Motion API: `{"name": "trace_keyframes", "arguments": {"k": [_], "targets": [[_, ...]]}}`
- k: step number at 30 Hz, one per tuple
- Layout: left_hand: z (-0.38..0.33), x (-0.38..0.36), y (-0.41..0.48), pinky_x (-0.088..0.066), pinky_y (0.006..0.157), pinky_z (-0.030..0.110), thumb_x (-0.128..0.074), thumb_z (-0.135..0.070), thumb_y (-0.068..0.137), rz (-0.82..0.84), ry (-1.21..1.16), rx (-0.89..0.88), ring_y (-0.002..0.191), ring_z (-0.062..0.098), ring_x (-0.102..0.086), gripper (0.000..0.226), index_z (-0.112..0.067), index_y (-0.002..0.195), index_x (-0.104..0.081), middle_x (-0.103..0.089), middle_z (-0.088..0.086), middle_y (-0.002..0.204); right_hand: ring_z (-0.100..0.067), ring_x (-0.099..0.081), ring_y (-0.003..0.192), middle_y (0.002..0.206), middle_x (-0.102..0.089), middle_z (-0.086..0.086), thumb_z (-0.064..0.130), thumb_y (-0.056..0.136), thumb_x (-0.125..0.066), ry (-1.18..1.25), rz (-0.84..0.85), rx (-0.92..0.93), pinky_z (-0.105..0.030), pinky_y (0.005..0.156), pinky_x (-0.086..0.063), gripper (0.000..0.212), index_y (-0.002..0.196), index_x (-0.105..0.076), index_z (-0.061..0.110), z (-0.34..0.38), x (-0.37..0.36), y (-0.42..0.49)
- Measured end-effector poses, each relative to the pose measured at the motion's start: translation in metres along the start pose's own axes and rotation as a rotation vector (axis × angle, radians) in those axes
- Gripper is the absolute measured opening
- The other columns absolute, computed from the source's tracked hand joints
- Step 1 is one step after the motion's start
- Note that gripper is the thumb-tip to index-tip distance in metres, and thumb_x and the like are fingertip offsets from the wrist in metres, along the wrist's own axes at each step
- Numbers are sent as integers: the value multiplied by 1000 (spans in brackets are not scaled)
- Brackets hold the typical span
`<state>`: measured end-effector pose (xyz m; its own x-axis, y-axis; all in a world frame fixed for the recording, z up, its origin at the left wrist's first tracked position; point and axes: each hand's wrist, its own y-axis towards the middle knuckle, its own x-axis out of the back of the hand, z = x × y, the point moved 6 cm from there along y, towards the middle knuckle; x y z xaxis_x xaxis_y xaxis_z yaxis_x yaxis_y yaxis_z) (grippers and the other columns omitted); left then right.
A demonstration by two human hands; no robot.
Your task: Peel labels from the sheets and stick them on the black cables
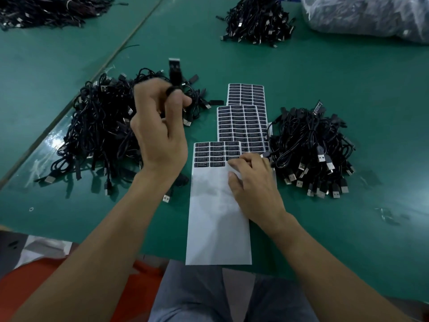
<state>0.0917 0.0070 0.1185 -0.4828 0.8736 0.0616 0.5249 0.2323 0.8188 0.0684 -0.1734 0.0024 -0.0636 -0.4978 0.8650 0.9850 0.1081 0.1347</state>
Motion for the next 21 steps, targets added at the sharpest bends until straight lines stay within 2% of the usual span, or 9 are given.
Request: {"name": "trace_keyframes", "arguments": {"k": [3, 5, 8, 10, 12, 15, 17, 19, 21], "targets": [[9, -3, 6, -44, 62, 25, -37, -9, 107, -67, -144, 187, 66, 9, -57, 15, -22, 98, -38, -54, -9, 74, -25, -39, 125, 133, -51, -9, 23, 97, -57, 26, 21, 11, -25, 102, -22, 36, 131, -61, 13, -1, -1, 1], [30, -8, -1, -42, 59, 26, -38, -14, 108, -62, -251, 461, 64, 11, -53, 14, -21, 96, -40, -54, -6, 73, -23, -38, 127, 134, -50, -5, 28, 96, -59, 48, 39, -2, -26, 104, -25, 40, 133, -60, 16, -3, -1, 3], [54, -17, -18, -38, 55, 27, -42, -20, 108, 95, -247, 834, 61, 7, -50, 15, -20, 94, -45, -58, -3, 73, -20, -38, 126, 133, -49, -1, 34, 94, -62, 47, 56, -14, -24, 103, -27, 41, 132, -61, 18, -4, -1, 6], [54, -23, -26, -41, 56, 32, -46, -24, 107, 385, 98, 685, 56, 4, -51, 12, -19, 97, -48, -63, -7, 73, -21, -37, 126, 134, -49, -2, 36, 95, -61, 34, 64, -6, -27, 103, -29, 41, 131, -61, 19, -4, -2, 6], [33, -28, -25, -49, 55, 39, -46, -30, 106, 489, 350, 316, 58, 10, -59, 12, -19, 103, -50, -67, -8, 75, -21, -36, 127, 136, -47, -2, 36, 95, -60, 44, 70, -30, -29, 106, -29, 42, 134, -60, 19, -4, -2, 6], [-9, -16, -8, -50, 50, 32, -42, -30, 108, 127, 182, -72, 61, 15, -64, 14, -17, 106, -46, -65, -9, 82, -21, -35, 127, 137, -45, -3, 34, 94, -61, 54, 80, -45, -34, 109, -30, 45, 136, -57, 18, -5, -3, 6], [-22, -14, -6, -49, 45, 32, -40, -31, 108, 21, 77, -153, 55, 18, -63, 15, -16, 106, -44, -66, 0, 82, -24, -39, 125, 135, -45, -3, 35, 91, -65, 40, 49, -25, -41, 109, -34, 49, 136, -57, 19, -2, 1, 5], [-23, -27, -16, -50, 43, 36, -40, -29, 108, 188, 76, -112, 53, 19, -62, 13, -17, 105, -43, -68, 6, 80, -24, -41, 123, 132, -47, -3, 39, 85, -71, 29, -4, 8, -37, 106, -34, 61, 141, -52, 22, 5, 7, 7], [-12, -40, -33, -51, 50, 28, -46, -21, 106, 385, -20, 105, 58, 11, -63, 6, -20, 100, -44, -68, -5, 78, -18, -43, 116, 123, -51, 2, 42, 81, -74, 138, -9, 51, -29, 100, -34, 66, 140, -50, 24, 18, 11, 12]]}}
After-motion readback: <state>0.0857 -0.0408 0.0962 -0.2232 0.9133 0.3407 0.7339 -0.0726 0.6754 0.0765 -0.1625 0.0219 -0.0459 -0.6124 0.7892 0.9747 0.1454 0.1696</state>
